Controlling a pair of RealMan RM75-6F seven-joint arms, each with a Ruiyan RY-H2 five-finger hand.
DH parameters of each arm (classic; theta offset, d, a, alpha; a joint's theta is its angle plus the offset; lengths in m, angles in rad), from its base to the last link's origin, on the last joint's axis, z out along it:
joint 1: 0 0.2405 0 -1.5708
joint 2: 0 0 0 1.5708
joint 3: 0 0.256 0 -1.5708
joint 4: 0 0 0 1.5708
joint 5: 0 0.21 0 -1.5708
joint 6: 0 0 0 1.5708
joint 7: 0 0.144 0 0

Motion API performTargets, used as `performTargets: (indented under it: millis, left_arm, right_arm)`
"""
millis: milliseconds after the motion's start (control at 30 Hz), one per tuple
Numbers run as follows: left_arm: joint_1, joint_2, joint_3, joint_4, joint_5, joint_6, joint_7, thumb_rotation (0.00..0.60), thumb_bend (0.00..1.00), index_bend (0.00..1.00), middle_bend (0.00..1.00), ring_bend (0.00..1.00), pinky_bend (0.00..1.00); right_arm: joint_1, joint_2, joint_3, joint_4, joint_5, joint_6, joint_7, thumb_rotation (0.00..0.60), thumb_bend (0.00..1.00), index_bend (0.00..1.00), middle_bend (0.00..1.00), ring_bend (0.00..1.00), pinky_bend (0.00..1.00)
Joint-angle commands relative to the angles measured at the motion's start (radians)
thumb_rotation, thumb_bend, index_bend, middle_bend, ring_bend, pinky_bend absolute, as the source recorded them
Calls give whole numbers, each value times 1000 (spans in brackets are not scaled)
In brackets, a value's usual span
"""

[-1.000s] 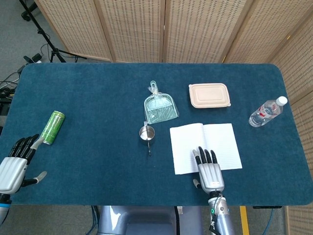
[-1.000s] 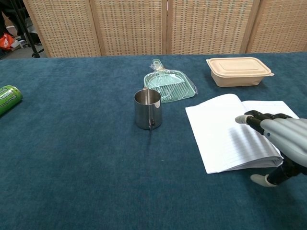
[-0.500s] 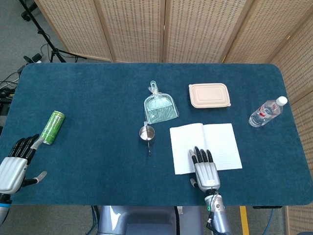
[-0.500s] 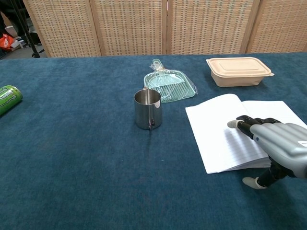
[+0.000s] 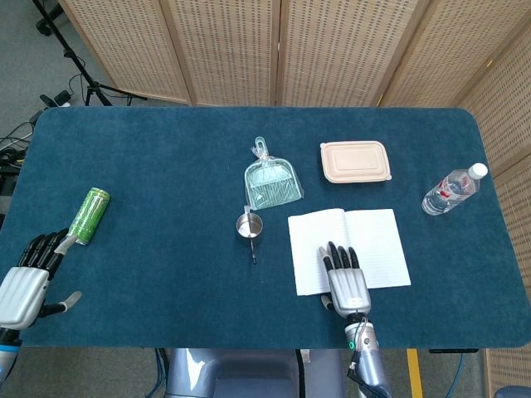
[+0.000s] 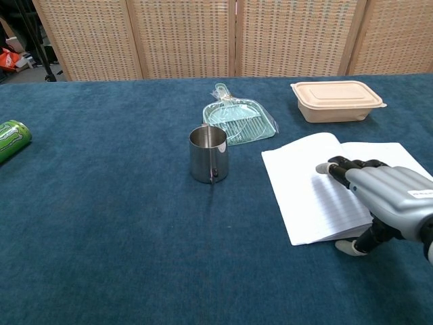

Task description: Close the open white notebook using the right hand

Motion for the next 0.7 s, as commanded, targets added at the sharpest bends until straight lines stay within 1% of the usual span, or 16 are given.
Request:
performTargets:
  millis: [33,367,433,567,700]
  left_arm:
    - [1,0,-1,0,-1,2,-2,600,190,0,0,0,0]
    - [0,0,3,0,7,4,-4,600,190,0,0,0,0]
    - [1,1,2,0,7,5,-5,600,190,0,0,0,0]
    - [1,1,3,0,7,5,-7,600,190,0,0,0,0]
    - [0,2,4,0,9,4,-10,600,190,0,0,0,0]
  right_arm:
    - [4,1,4,9,11,-4,2,600,260,0,0,0,0]
    - [21,-9,6,43,10,-12,19,600,265,0,0,0,0]
    - [22,-11,4,52,4,-11,27,600,306,0,0,0,0]
    - [19,-13,1,69,-17,-6,61,600,432,0,0,0,0]
    - [14,-13,1,81,-35,3,90,600,492,0,0,0,0]
